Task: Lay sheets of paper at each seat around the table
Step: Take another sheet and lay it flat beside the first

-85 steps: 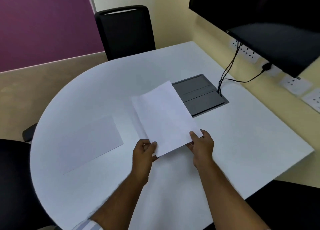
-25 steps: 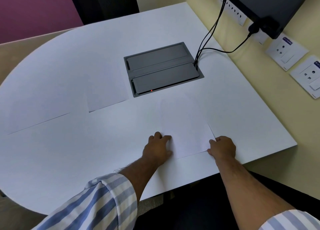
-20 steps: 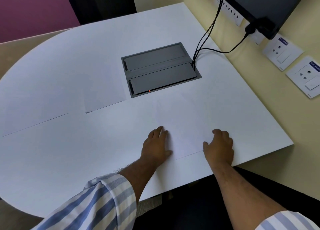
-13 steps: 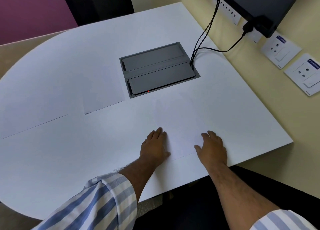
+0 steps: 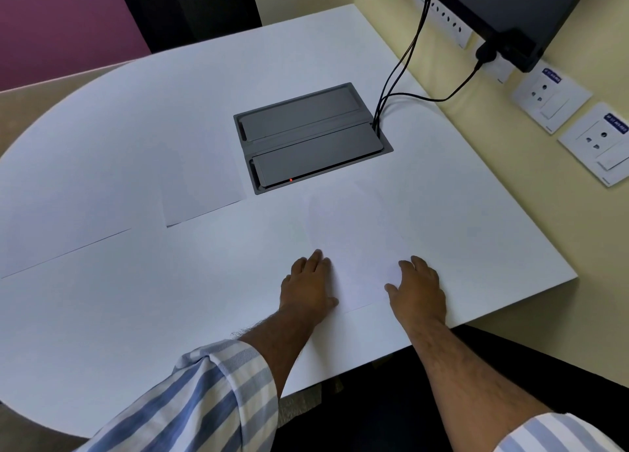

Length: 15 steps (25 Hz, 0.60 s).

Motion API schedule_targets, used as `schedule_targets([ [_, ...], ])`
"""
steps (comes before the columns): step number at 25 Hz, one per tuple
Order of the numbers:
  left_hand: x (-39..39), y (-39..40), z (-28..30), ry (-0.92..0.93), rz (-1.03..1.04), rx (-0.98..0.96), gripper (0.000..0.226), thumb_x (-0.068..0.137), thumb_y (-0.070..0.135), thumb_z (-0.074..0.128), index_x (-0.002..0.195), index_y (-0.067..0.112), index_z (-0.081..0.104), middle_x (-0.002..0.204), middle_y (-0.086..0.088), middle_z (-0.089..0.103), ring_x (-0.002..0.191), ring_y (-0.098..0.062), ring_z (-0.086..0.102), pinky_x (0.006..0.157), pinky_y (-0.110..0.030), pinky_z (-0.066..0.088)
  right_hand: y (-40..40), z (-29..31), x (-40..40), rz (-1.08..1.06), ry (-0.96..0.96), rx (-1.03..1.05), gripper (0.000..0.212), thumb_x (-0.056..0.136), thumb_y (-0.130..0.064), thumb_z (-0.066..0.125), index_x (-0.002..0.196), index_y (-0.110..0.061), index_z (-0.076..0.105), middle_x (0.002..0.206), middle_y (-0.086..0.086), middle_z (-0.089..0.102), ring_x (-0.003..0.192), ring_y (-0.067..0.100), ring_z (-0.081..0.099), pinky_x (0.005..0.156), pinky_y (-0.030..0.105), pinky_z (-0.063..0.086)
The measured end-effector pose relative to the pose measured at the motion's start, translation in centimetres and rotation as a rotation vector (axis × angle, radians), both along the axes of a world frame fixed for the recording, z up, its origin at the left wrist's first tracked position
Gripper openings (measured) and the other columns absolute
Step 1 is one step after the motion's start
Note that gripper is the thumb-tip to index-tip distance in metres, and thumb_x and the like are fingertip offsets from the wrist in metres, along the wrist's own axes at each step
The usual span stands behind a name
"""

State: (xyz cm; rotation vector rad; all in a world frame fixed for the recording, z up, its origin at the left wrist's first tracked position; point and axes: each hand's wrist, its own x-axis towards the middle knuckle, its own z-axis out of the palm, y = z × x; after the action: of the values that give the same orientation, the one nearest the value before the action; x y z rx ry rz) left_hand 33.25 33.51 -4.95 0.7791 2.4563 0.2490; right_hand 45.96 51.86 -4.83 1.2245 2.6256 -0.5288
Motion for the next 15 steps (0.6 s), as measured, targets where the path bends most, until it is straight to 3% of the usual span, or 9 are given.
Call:
schedule_targets([
  [10, -0.1, -0.1, -0.2, -0.004, -0.014, 0.002, 0.095, 0.09, 0.044, 0.075, 0.165, 0.024, 0.02, 0.177, 0.007, 0.006, 0.161, -0.027, 0.009, 0.122, -0.051, 0.034, -0.3, -0.2, -0.1, -0.023, 0.025, -0.019, 0.058, 0.098, -0.032, 0.071, 0.151, -0.016, 0.051, 0.168, 0.004, 0.035, 0.151, 0.029, 0.034, 0.111, 0.047, 0.047],
  [15, 0.4, -2.4, 0.7, 0.073, 0.068, 0.128, 0.095, 0.09, 0.051, 0.07, 0.166, 0.023, 0.021, 0.176, 0.007, 0.011, 0.161, -0.023, 0.016, 0.122, -0.047, 0.038, -0.4, 0.8, -0.5, -0.081, 0.101, -0.054, 0.062, 0.097, -0.038, 0.07, 0.151, -0.014, 0.049, 0.167, 0.006, 0.034, 0.149, 0.03, 0.037, 0.107, 0.05, 0.049],
])
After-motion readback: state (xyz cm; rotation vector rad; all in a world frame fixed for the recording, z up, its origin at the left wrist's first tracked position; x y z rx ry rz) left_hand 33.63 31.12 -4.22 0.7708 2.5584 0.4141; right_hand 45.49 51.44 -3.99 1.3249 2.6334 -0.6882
